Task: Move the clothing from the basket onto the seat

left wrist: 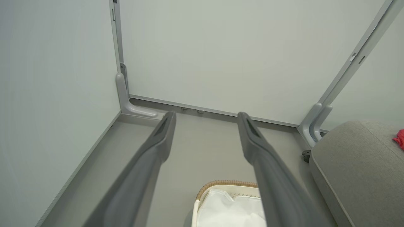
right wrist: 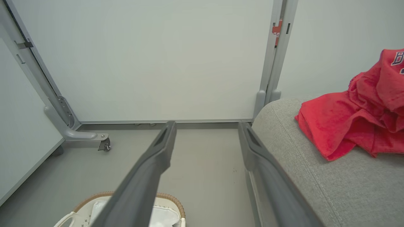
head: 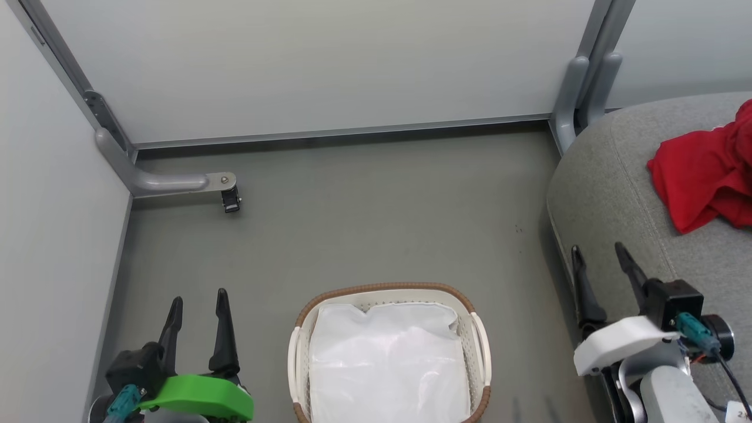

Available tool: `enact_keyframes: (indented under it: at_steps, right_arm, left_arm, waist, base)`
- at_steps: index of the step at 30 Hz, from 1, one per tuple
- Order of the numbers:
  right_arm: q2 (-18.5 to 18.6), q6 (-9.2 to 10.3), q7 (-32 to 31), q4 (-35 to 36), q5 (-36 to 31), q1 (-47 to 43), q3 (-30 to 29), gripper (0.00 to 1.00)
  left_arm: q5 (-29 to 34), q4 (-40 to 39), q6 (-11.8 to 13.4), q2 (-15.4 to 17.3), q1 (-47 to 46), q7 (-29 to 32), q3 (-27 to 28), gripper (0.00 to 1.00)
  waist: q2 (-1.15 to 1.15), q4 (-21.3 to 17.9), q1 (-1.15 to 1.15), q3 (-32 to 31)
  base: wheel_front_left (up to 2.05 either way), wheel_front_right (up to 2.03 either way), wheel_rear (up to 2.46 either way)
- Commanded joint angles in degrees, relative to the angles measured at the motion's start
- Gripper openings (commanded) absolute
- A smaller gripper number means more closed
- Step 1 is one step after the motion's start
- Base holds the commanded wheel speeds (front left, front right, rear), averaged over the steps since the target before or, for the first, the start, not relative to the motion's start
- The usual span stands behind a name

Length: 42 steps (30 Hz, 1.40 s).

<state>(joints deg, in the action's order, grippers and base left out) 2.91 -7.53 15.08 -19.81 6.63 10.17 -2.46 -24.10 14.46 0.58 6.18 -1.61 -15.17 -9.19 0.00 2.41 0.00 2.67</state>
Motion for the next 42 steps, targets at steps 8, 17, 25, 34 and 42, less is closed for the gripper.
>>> enact_keyframes:
  at_steps: [8,17,25,34,42]
  right_arm:
    - [0.1,0.08,0.1,4.4,5.6,-6.5,1.3,1.0]
    - [0.1,0.08,0.1,4.1,6.6,-7.2,1.1,1.0]
    - [0.1,0.08,0.1,3.5,6.6,-6.5,0.9,1.0]
    - [0.1,0.08,0.1,3.1,6.2,-6.2,1.2,1.0]
    - [-0.2,0.0,0.0,3.1,6.5,-6.3,1.6,0.0]
  left_arm:
    - [2.4,-0.9,-1.6,-1.2,3.3,0.0,2.3,1.0]
    - [4.0,0.3,-2.9,-2.3,3.5,0.0,2.6,1.0]
    - [5.0,1.5,-3.4,-2.6,2.4,0.0,2.8,1.0]
    - [5.1,2.2,-3.5,-2.9,2.1,0.0,3.2,1.0]
    - [4.4,3.3,-3.6,-3.1,2.8,0.0,2.9,0.0]
  waist:
    - [0.0,0.5,0.0,-1.0]
    - [0.0,0.6,0.0,-1.3]
    - [0.0,0.5,0.0,-1.2]
    - [0.0,0.3,0.0,-1.3]
    - [0.0,0.3,0.0,-1.4]
  base:
    - [0.0,0.0,0.0]
    - [0.0,0.0,0.0]
    - [0.0,0.0,0.0]
    - [0.0,0.0,0.0]
    - [0.0,0.0,0.0]
